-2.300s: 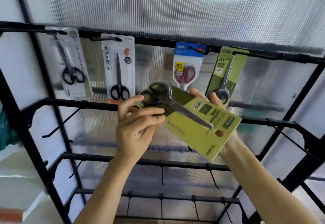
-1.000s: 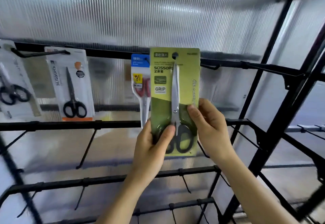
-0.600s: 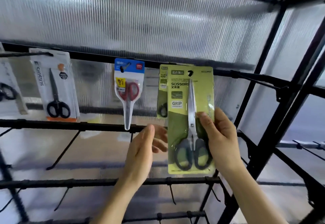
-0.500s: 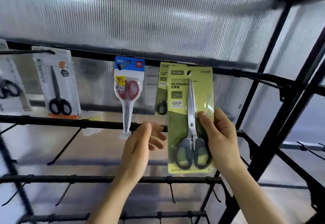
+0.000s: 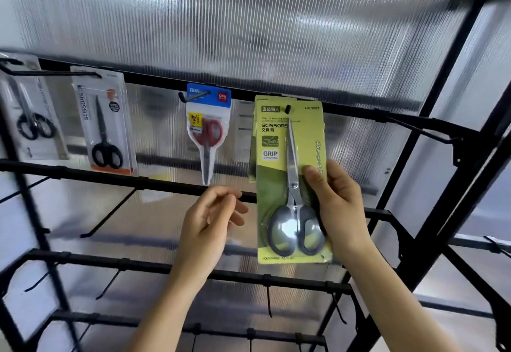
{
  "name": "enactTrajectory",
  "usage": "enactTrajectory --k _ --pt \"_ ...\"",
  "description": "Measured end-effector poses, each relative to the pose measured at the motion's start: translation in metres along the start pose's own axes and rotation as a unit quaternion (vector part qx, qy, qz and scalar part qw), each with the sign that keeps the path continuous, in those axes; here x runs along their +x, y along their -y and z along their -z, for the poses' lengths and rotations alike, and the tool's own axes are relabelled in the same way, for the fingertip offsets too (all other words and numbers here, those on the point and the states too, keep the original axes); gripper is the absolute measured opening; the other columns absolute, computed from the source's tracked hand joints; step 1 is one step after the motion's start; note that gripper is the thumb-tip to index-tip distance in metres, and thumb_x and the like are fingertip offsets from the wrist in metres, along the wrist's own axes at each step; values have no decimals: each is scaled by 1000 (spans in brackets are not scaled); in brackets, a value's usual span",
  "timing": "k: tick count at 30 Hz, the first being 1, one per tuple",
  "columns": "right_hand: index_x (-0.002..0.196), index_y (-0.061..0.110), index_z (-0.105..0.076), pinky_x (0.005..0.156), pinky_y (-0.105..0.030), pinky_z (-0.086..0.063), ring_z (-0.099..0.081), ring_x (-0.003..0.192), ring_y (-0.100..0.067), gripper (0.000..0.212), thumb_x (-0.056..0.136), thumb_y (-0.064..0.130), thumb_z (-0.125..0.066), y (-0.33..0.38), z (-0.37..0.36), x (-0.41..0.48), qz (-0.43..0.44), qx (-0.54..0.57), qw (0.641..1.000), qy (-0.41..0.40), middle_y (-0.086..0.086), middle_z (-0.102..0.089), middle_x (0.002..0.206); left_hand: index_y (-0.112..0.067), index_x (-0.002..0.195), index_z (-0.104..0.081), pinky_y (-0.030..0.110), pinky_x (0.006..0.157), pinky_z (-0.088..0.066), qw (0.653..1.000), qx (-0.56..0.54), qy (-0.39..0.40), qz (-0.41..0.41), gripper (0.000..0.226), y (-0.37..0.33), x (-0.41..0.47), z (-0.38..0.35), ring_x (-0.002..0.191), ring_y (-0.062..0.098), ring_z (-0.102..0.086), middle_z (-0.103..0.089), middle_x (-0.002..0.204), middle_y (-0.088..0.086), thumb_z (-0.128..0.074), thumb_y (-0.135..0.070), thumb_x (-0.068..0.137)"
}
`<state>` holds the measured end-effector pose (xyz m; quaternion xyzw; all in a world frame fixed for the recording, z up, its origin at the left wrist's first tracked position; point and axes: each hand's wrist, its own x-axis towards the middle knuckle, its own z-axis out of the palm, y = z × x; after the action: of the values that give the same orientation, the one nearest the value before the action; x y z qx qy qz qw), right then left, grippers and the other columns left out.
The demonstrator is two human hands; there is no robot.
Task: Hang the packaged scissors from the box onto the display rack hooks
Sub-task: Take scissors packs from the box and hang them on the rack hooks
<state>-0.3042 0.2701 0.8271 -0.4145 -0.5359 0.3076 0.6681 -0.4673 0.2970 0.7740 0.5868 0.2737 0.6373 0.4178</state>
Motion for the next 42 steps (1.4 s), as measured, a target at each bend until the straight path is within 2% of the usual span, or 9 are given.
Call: enactTrajectory --k 7,14,19,22,24,27,32,38,42 --pt "83 3 -57 55 -28 -37 -43 63 -19 20 91 20 -54 -21 4 28 -44 -63 997 -3 -8 -50 68 -14 82 -59 14 59 -46 999 42 -8 -2 17 0 7 -6 61 6 -59 -66 70 -6 -47 -5 91" --pt "73 10 -46 55 -28 -36 -41 60 -16 31 92 33 -52 -51 -10 102 -77 -230 969 -43 -4 -45 66 -31 87 -57 23 65 -47 987 160 -34 8 17 11 23 5 79 18 -63 -64 87 -4 -52 -16 91" --pt "61 16 -37 47 -24 -26 -36 55 -13 39 95 33 -48 -67 -14 136 -99 -310 944 -49 1 -37 59 -33 89 -57 23 74 -50 984 180 -16 -9 9 12 22 22 79 10 -63 -64 86 -13 -50 -35 84" --pt "89 11 -56 55 -23 -36 -49 74 -17 17 94 27 -51 -74 -11 137 -125 -329 936 -27 0 -54 78 -34 91 -57 17 72 -49 983 183 -9 -18 14 12 24 29 81 8 -62 -63 88 -16 -48 -37 81" --pt "124 7 -50 75 -26 -44 -53 95 -18 36 92 23 -54 -78 -6 131 -132 -336 932 -20 -5 -57 112 -34 90 -57 20 74 -50 984 175 0 -22 9 13 27 27 82 10 -62 -64 88 -11 -50 -34 84" --pt "135 9 -42 92 -28 -40 -51 118 -22 46 92 19 -55 -77 9 118 -121 -349 928 -39 -7 -50 134 -34 89 -56 27 75 -50 986 161 37 -17 15 17 33 13 81 12 -61 -64 88 -8 -52 -20 92" --pt "125 13 -53 86 -22 -41 -56 101 -13 33 92 18 -53 -64 45 84 -110 -353 928 -53 0 -59 120 -33 91 -54 8 73 -45 979 134 154 -23 16 22 35 -31 81 3 -59 -62 91 -11 -51 -17 92" --pt "106 17 -64 82 -23 -46 -58 84 -6 18 91 16 -55 -55 93 16 -117 -368 915 -117 7 -61 92 -32 93 -55 20 80 -48 962 72 261 -16 9 32 18 -74 87 9 -60 -62 92 -11 -51 -23 91" --pt "94 18 -62 81 -33 -48 -56 71 -8 16 88 5 -56 -55 114 -43 -118 -333 912 -207 2 -62 79 -34 90 -53 16 73 -47 936 52 347 3 10 43 -11 -93 84 11 -61 -60 90 -15 -50 -25 90"
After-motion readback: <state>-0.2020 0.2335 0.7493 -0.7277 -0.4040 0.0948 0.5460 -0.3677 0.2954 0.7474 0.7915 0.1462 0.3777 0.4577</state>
